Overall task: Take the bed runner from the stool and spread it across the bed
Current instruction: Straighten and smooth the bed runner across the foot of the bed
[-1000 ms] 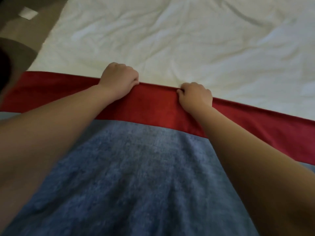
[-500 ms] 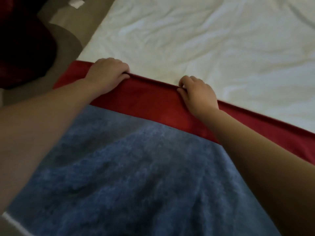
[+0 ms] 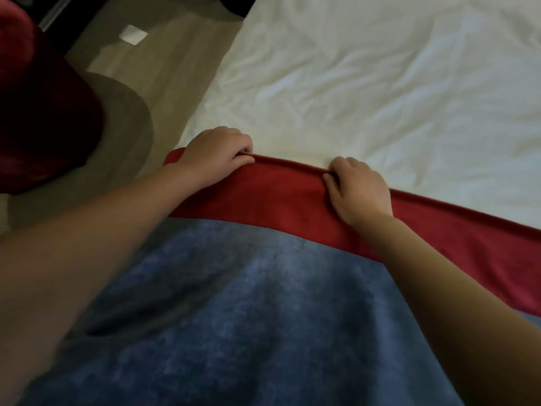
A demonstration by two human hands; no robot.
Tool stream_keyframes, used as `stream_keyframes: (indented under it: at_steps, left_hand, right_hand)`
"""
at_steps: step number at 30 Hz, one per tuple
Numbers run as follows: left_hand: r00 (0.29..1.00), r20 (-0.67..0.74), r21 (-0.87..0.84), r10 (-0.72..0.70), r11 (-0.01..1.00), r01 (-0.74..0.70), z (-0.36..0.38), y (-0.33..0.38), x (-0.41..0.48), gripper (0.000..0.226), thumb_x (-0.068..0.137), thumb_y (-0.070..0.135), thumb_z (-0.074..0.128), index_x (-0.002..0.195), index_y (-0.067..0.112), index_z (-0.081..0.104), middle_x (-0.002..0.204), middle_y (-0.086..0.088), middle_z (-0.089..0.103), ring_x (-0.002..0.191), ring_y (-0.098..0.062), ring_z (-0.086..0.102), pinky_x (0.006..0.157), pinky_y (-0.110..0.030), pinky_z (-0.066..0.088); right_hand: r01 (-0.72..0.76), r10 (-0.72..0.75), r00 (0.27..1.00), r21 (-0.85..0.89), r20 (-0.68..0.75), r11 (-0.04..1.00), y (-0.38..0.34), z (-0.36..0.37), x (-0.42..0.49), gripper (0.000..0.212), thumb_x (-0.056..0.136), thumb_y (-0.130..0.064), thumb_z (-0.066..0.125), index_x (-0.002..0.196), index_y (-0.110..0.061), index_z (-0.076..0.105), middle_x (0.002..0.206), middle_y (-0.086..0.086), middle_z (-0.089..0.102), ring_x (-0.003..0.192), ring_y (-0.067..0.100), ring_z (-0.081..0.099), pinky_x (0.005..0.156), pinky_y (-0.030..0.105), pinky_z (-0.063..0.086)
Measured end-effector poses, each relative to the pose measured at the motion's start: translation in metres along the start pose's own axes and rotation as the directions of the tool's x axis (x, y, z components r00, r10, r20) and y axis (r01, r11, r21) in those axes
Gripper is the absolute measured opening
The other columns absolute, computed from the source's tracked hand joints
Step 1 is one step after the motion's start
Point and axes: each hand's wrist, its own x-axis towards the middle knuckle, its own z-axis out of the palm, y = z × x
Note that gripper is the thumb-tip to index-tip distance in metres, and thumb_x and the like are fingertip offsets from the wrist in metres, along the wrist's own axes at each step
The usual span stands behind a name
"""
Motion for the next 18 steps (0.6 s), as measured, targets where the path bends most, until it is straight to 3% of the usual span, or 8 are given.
stream_keyframes:
  at_steps: [3,10,14,18]
  left_hand:
    - [0.999,0.044,0.015,0.008,1.0,-0.008,-0.012,-0.044,-0.015,0.009,0.089,0.024,0.059,0.09,0.016,0.063,0.088,-0.004,0.063,0.088,-0.026,0.057,0.073,-0.038,0.045]
    - [0.993,0.106,0.097,0.04,0.994,-0.051,-0.024,-0.102,-0.024,0.009,0.089,0.021,0.06,0.095,0.017,0.065,0.098,-0.003,0.067,0.096,-0.026,0.058,0.079,-0.039,0.046]
    - [0.999,-0.021,0.159,0.033,0.987,-0.029,-0.024,-0.096,0.004,0.013,0.091,0.025,0.056,0.098,0.018,0.064,0.104,-0.005,0.066,0.101,-0.029,0.056,0.079,-0.036,0.04]
    - [1.0,0.005,0.056,0.006,0.998,-0.006,-0.02,-0.1,0.01,0.012,0.091,0.023,0.057,0.1,0.017,0.063,0.106,-0.005,0.065,0.102,-0.027,0.056,0.08,-0.035,0.04]
  right_hand:
    - [-0.047,0.049,0.998,0.032,-0.039,0.998,-0.041,0.014,0.02,0.025,0.096,-0.032,0.042,0.097,-0.01,0.054,0.095,0.012,0.06,0.088,0.035,0.055,0.069,0.038,0.037]
    - [0.097,-0.096,0.995,-0.04,0.019,0.994,-0.107,0.034,0.049,0.023,0.099,-0.027,0.039,0.102,-0.011,0.055,0.101,0.01,0.06,0.093,0.034,0.054,0.069,0.035,0.027]
    - [-0.121,0.12,0.993,-0.078,-0.02,0.99,-0.099,0.035,0.066,0.026,0.099,-0.025,0.036,0.101,-0.011,0.057,0.099,0.014,0.059,0.092,0.036,0.054,0.072,0.037,0.03]
    - [-0.124,0.12,0.992,-0.094,-0.046,0.988,-0.103,0.041,0.066,0.026,0.098,-0.027,0.036,0.096,-0.008,0.054,0.095,0.014,0.059,0.087,0.036,0.054,0.071,0.039,0.034]
